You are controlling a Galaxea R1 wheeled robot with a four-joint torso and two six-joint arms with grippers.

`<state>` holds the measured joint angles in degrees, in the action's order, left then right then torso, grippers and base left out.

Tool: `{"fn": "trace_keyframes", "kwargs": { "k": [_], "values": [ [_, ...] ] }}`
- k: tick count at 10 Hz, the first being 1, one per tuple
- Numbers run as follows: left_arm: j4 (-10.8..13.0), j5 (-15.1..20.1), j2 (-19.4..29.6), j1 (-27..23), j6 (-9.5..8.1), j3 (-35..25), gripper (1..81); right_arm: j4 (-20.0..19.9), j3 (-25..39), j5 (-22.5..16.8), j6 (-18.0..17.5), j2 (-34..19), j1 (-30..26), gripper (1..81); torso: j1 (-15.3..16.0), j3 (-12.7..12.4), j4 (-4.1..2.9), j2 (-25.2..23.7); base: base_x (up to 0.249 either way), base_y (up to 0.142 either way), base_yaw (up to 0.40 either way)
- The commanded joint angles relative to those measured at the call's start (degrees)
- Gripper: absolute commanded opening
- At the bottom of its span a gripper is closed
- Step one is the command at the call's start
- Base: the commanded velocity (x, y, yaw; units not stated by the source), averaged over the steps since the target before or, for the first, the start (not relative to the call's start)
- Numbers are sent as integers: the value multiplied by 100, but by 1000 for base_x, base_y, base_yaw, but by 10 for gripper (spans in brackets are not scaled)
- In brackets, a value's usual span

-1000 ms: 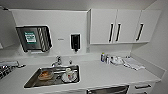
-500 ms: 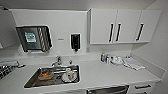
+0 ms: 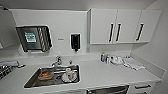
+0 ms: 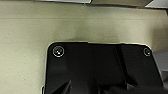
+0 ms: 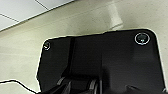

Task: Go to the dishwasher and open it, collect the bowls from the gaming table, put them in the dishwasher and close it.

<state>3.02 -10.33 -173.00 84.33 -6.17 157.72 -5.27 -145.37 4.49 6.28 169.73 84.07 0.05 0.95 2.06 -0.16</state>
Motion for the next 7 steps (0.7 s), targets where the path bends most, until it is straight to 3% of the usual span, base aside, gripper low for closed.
{"fn": "trace_keyframes", "kwargs": {
  "k": [1,3,4,7],
  "values": [
    [76,206,696,-281,-7,-988,811,-405,1424,-396,-48,-981,-333,811,369,0,0,-571,0,0,0],
    [67,206,766,-272,-7,-1006,811,-405,1741,-413,-48,-1158,-315,811,468,0,0,-733,0,0,0],
    [58,215,810,-264,-16,-1015,811,-405,1899,-413,-48,-1272,-324,811,566,388,0,-894,0,0,0],
    [58,206,966,-211,-25,-1205,811,-597,2276,-405,-170,-1718,-412,811,885,850,0,-1417,0,0,0]
  ]
}}
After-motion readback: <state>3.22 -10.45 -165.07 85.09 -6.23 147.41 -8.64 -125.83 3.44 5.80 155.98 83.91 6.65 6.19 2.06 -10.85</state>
